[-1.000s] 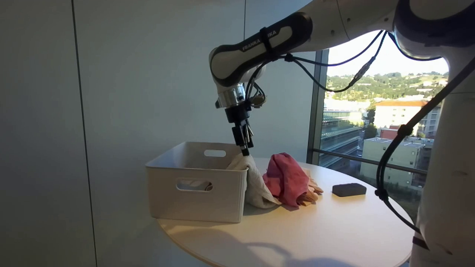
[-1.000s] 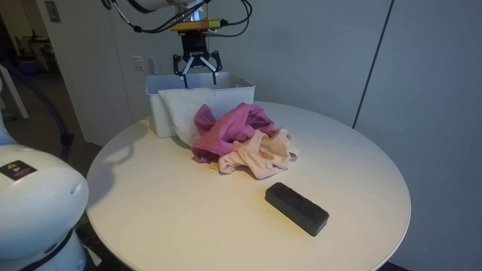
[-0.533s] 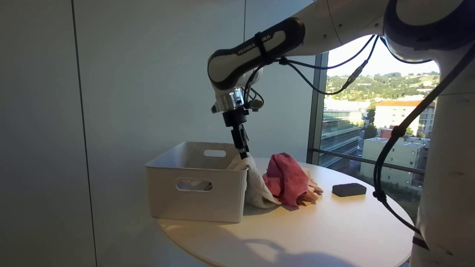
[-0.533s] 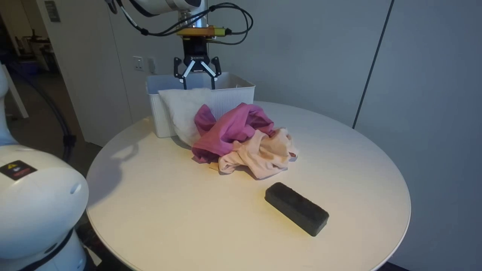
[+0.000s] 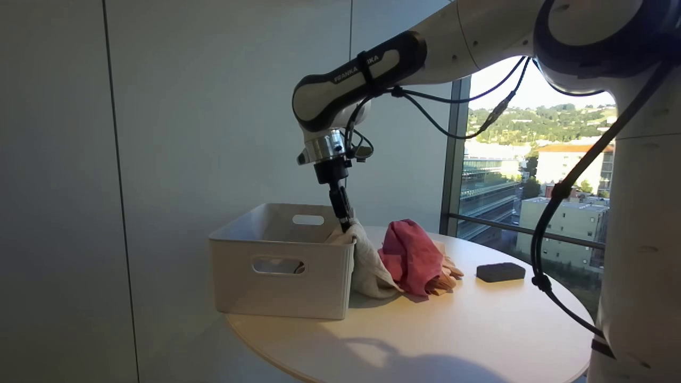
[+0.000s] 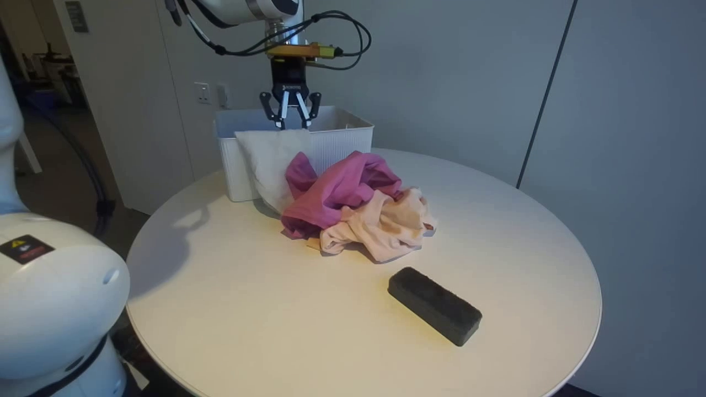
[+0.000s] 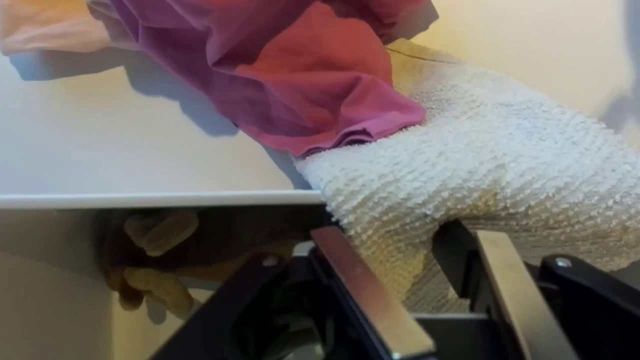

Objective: Remove the t-shirts and towel from the white storage container.

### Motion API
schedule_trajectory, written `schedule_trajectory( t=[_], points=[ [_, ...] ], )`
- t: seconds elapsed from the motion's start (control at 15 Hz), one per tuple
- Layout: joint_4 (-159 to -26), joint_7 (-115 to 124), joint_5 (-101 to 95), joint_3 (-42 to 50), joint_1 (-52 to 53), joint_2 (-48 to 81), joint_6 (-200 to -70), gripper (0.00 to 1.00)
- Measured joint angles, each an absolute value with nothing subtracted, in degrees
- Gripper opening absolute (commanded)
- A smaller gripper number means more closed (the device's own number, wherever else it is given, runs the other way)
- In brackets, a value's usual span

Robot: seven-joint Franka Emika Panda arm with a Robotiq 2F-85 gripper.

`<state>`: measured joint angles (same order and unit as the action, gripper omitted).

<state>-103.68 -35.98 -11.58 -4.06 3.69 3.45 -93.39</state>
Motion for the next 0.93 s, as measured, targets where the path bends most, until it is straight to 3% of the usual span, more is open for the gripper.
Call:
schedule_trajectory(
  t=[0.27,0.93],
  points=[
    [-103.2,-36.1,-11.6,-4.1,3.7,4.0,-93.5,0.03],
    [-100.1,-30.3,-15.3,-5.9,5.3,-4.9,-99.2,0.05]
  ],
)
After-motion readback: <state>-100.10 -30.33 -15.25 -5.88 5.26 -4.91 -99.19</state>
